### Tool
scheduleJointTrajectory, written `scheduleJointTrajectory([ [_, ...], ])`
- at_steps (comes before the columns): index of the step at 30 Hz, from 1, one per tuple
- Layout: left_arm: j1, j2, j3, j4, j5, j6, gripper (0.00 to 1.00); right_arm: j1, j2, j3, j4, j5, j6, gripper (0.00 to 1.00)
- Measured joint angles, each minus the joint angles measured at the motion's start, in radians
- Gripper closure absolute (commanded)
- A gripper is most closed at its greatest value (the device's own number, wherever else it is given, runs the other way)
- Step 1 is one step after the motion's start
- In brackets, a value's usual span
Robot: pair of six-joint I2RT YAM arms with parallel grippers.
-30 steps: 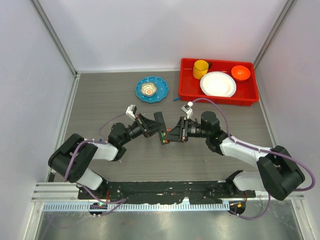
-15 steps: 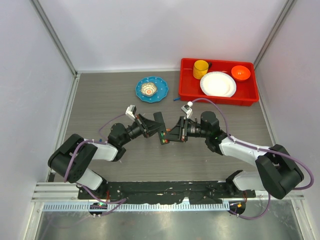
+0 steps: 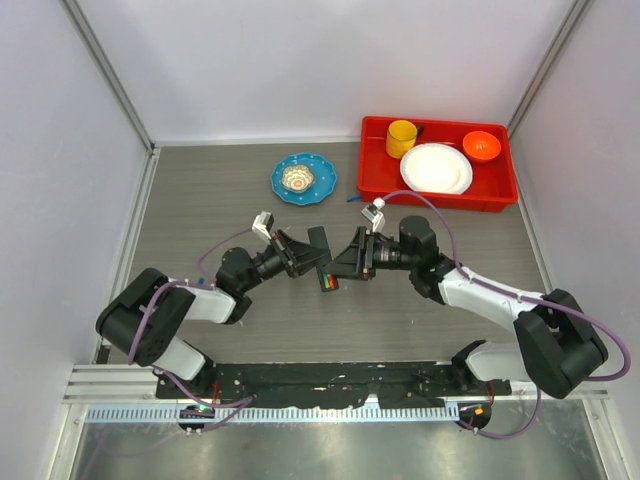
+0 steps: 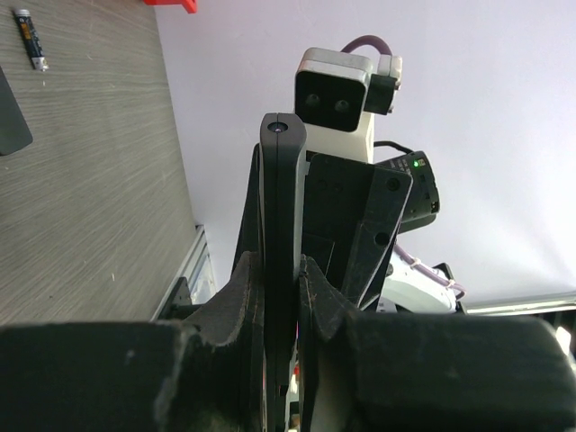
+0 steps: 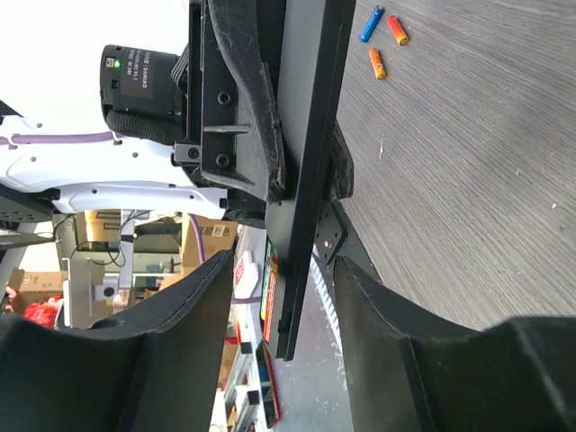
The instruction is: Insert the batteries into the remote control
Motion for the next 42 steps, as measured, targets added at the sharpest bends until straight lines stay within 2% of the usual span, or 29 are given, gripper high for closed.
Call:
scheduleJointTrajectory([
  [9, 0.000, 0.000, 0.000, 0.000, 0.008, 0.000, 1.00, 0.005, 0.003, 0.049, -0.098, 0.000, -0.069, 0.57],
  [17, 0.000, 0.000, 0.000, 0.000, 0.009, 0.002, 1.00, 0.023, 0.032, 0.058, -0.119, 0.002, -0.082, 0.54],
  [24, 0.000, 0.000, 0.000, -0.008, 0.011, 0.012, 1.00, 0.027, 0.035, 0.062, -0.117, 0.001, -0.084, 0.68],
  [32, 0.000, 0.002, 0.000, -0.006, 0.011, 0.022, 1.00, 0.029, 0.035, 0.062, -0.111, 0.000, -0.076, 0.73],
  [35, 0.000, 0.002, 0.000, -0.005, 0.011, 0.023, 1.00, 0.029, 0.035, 0.062, -0.110, 0.000, -0.071, 0.58],
  [36, 0.000, 0.002, 0.000, -0.005, 0.011, 0.022, 1.00, 0.029, 0.035, 0.062, -0.109, 0.002, -0.072, 0.48],
  [42, 0.013, 0.002, 0.000, -0.002, 0.010, 0.023, 1.00, 0.029, 0.013, 0.080, -0.204, 0.027, -0.119, 0.28],
])
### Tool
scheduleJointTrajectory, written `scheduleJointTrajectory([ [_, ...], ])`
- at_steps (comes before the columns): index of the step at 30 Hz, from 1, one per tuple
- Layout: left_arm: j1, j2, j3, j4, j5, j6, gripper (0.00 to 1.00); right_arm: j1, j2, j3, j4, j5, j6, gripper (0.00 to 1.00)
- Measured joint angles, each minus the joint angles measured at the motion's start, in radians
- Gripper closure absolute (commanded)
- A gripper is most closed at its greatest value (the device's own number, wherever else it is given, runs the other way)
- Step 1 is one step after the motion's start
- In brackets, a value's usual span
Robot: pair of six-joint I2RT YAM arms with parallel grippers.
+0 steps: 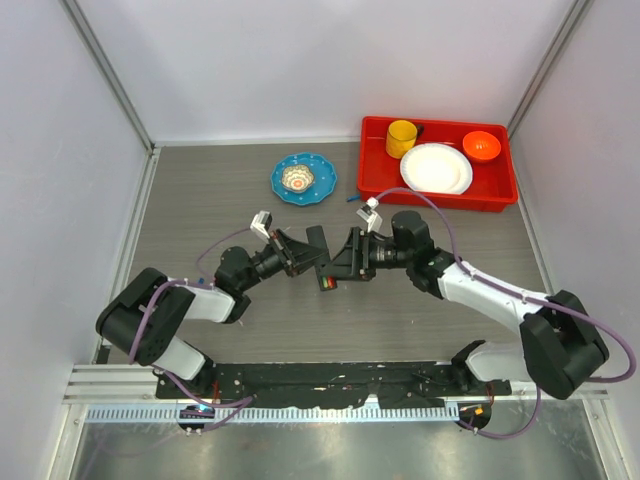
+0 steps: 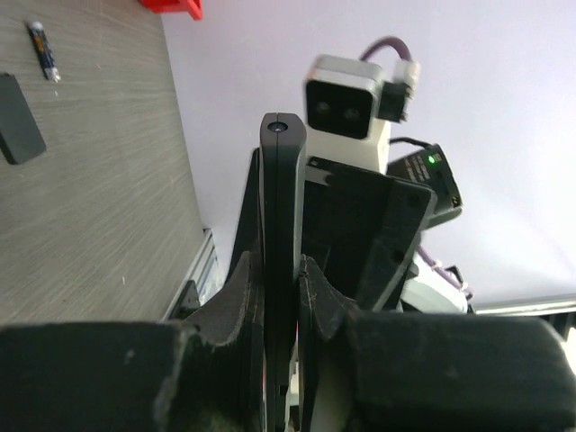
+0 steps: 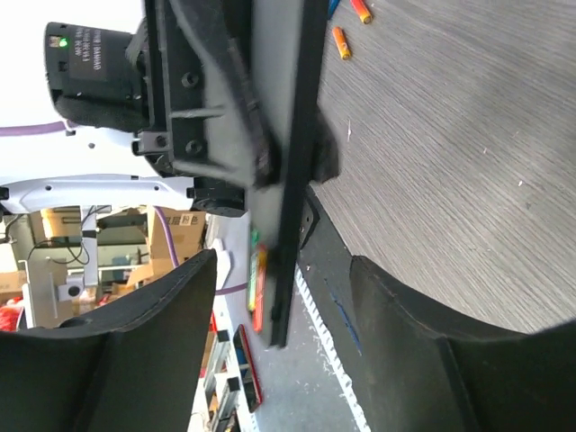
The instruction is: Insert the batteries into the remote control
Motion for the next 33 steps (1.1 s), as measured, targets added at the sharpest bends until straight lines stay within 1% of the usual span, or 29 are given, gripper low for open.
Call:
scheduleJointTrajectory([
  [5, 0.066, 0.000, 0.000, 0.000, 0.008, -0.001, 1.00, -0.008, -0.094, 0.101, -0.215, 0.051, -0.118, 0.27],
  [7, 0.109, 0.000, 0.000, 0.001, 0.011, -0.002, 1.00, -0.011, -0.138, 0.149, -0.323, 0.114, -0.180, 0.28],
  [9, 0.154, 0.000, 0.000, 0.002, 0.013, -0.004, 1.00, -0.013, -0.180, 0.205, -0.442, 0.232, -0.245, 0.31],
  [13, 0.222, -0.002, -0.019, 0.003, 0.002, -0.007, 1.00, -0.013, -0.219, 0.237, -0.597, 0.586, -0.320, 0.35],
  [14, 0.227, -0.004, -0.031, 0.003, 0.001, -0.009, 1.00, -0.014, -0.200, 0.237, -0.635, 0.690, -0.341, 0.35],
  [16, 0.228, -0.011, -0.051, 0.003, 0.007, -0.019, 1.00, -0.018, -0.134, 0.241, -0.679, 0.821, -0.377, 0.34],
  [18, 0.228, -0.028, -0.077, 0.003, 0.020, -0.027, 1.00, -0.025, -0.036, 0.253, -0.717, 0.909, -0.412, 0.32],
  [22, 0.227, -0.069, -0.121, 0.002, 0.042, -0.039, 1.00, -0.032, 0.163, 0.320, -0.761, 0.990, -0.470, 0.30],
  [25, 0.227, -0.115, -0.148, 0.003, 0.056, -0.050, 1.00, -0.033, 0.261, 0.376, -0.768, 1.015, -0.511, 0.30],
  [28, 0.227, -0.164, -0.170, 0.003, 0.069, -0.051, 1.00, -0.034, 0.328, 0.437, -0.766, 1.019, -0.555, 0.30],
  [33, 0.227, -0.214, -0.192, 0.003, 0.084, -0.050, 1.00, -0.038, 0.384, 0.463, -0.749, 1.000, -0.592, 0.32],
])
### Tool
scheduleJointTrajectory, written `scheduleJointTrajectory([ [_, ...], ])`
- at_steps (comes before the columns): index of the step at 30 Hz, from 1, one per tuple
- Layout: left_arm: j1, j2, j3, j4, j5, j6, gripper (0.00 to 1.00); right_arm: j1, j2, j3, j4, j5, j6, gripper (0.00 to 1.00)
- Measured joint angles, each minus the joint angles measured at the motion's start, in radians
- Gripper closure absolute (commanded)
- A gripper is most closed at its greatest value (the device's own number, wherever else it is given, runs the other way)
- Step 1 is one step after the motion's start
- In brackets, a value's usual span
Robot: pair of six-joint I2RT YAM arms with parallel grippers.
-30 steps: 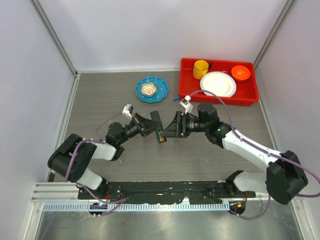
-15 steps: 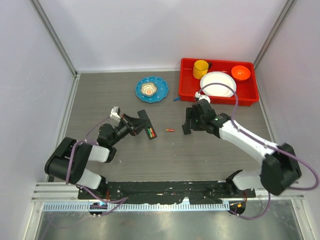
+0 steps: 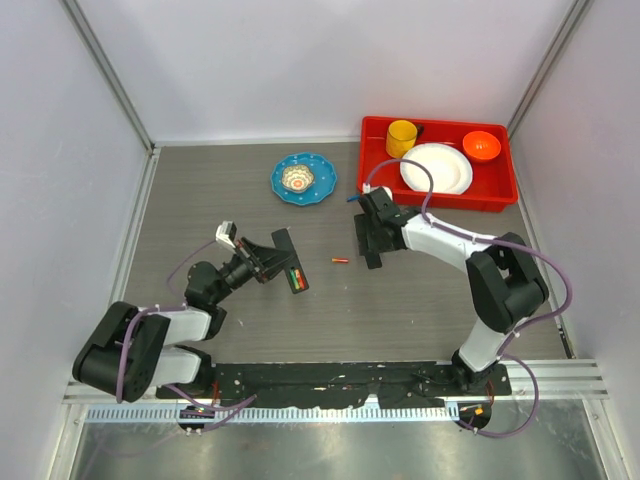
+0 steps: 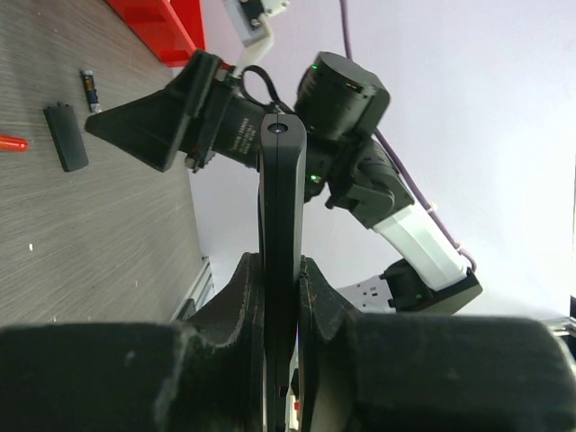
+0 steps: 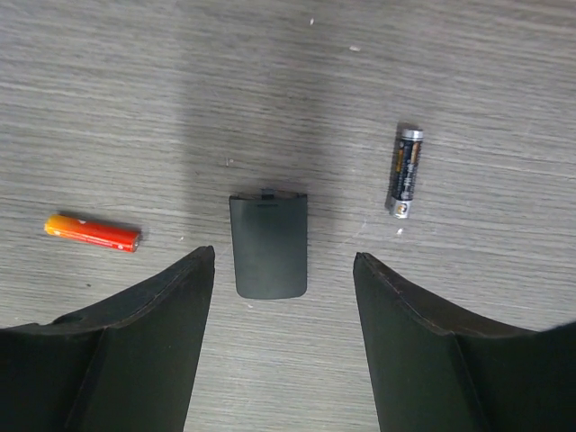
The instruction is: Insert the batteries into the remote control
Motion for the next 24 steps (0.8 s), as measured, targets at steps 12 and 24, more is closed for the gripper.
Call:
scheduleJointTrajectory([
  [12, 0.000, -0.019, -0.005, 0.000, 0.012, 0.002, 1.00, 0.000, 0.062, 0.000, 0.014, -0.068, -0.060, 0.36],
  [24, 0.000, -0.005, -0.005, 0.000, 0.019, 0.001, 1.00, -0.001, 0.077, -0.050, 0.061, -0.085, -0.068, 0.40],
])
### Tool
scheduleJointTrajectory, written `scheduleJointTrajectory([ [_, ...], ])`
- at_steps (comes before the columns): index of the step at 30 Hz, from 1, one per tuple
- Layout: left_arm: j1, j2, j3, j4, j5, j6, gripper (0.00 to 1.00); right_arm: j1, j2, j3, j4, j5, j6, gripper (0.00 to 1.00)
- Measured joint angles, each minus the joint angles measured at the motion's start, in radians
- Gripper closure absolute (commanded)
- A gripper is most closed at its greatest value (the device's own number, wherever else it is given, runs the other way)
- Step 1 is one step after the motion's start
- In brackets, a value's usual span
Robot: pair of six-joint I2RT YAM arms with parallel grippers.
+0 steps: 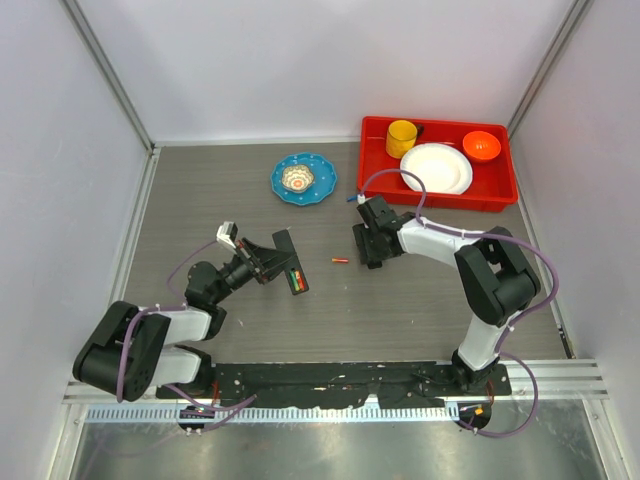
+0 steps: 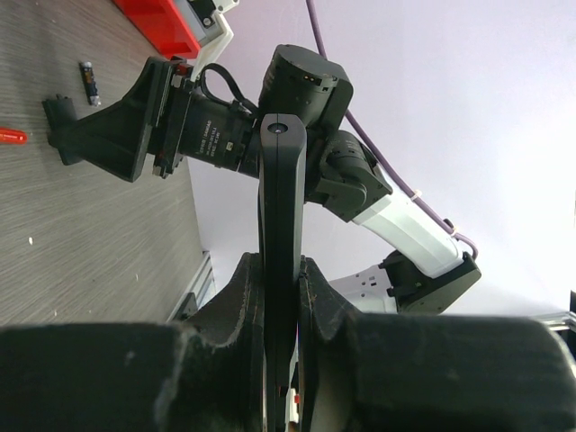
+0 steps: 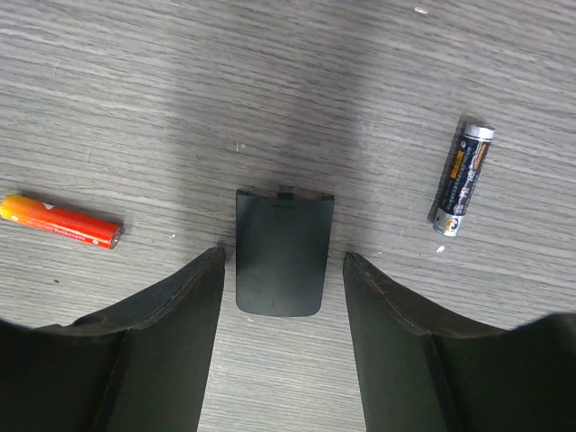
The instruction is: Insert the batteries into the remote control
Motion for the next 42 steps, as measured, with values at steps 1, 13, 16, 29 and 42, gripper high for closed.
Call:
scheduleJointTrajectory([
  [1, 0.000, 0.000, 0.000, 0.000, 0.000, 0.000, 1.00, 0.000, 0.000, -0.001, 0.003, -0.002, 0.000, 0.41],
  [13, 0.000, 0.001, 0.000, 0.000, 0.000, 0.000, 1.00, -0.001, 0.002, -0.004, 0.018, -0.013, -0.006, 0.50],
  [16, 0.000, 0.004, 0.000, 0.000, 0.000, 0.000, 1.00, -0.001, 0.003, -0.004, 0.021, -0.013, -0.007, 0.54],
  [29, 0.000, 0.006, 0.000, 0.000, 0.000, 0.000, 1.00, -0.001, -0.014, -0.028, 0.044, -0.012, -0.002, 0.69],
  [42, -0.026, 0.068, 0.054, 0.000, -0.049, 0.028, 1.00, 0.039, -0.419, 0.021, -0.154, -0.001, 0.045, 0.70],
])
